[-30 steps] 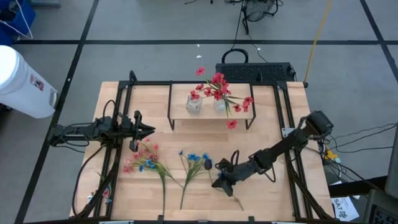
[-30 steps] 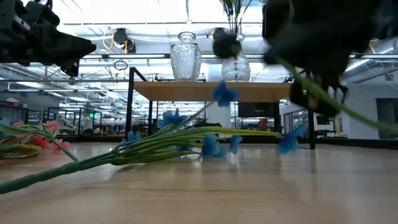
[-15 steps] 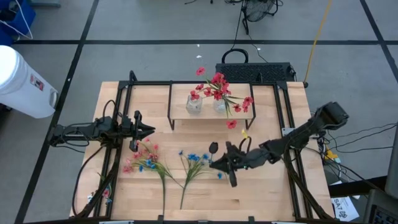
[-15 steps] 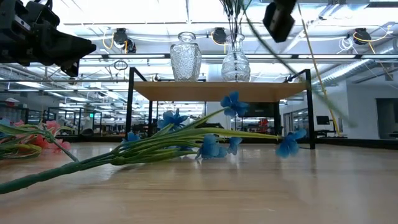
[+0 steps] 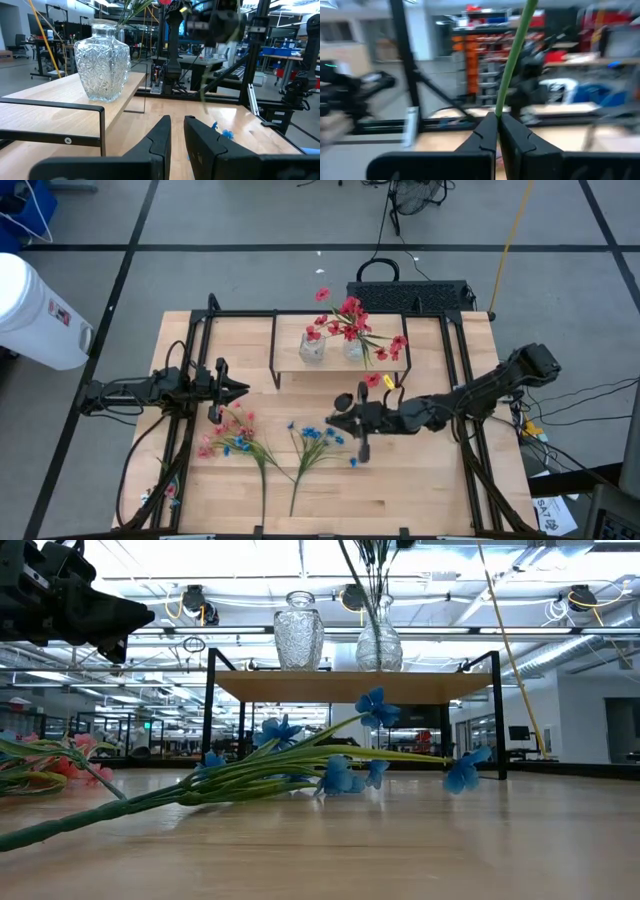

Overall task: Pick and place flowers into a vace then onto a shelf
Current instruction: Put the black tulip into the left transparent vase on the shelf

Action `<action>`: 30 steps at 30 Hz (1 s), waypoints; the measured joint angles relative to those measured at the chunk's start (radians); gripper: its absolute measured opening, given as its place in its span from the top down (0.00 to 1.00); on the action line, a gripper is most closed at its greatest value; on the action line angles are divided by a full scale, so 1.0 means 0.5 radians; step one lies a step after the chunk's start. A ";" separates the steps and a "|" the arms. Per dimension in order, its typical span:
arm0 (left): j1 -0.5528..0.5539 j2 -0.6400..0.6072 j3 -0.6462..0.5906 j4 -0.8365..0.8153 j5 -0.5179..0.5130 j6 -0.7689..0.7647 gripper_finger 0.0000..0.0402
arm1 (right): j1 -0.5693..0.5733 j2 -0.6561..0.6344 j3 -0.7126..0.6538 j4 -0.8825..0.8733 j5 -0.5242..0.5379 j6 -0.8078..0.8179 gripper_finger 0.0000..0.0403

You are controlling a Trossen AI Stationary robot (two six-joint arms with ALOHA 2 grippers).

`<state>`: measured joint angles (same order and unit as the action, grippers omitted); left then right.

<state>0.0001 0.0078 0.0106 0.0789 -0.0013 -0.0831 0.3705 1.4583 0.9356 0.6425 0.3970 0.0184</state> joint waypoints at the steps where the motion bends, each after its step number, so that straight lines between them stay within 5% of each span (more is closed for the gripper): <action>1: 0.000 0.000 0.000 0.000 0.000 0.000 0.86 | -0.008 0.009 0.064 -0.075 0.034 -0.068 1.00; 10: 0.000 0.001 0.000 0.001 0.000 0.000 0.86 | -0.115 0.119 0.465 -0.277 0.004 -0.579 1.00; 22: 0.000 0.000 0.000 0.000 0.000 0.000 0.86 | -0.421 0.119 0.670 -0.310 -0.486 -0.605 1.00; 30: 0.000 0.000 0.001 0.000 0.000 0.000 0.86 | -0.500 0.119 0.835 -0.445 -0.490 -0.771 1.00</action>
<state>0.0000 0.0079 0.0109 0.0792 -0.0013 -0.0832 0.1205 1.5177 1.3533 0.4200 0.1520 -0.3670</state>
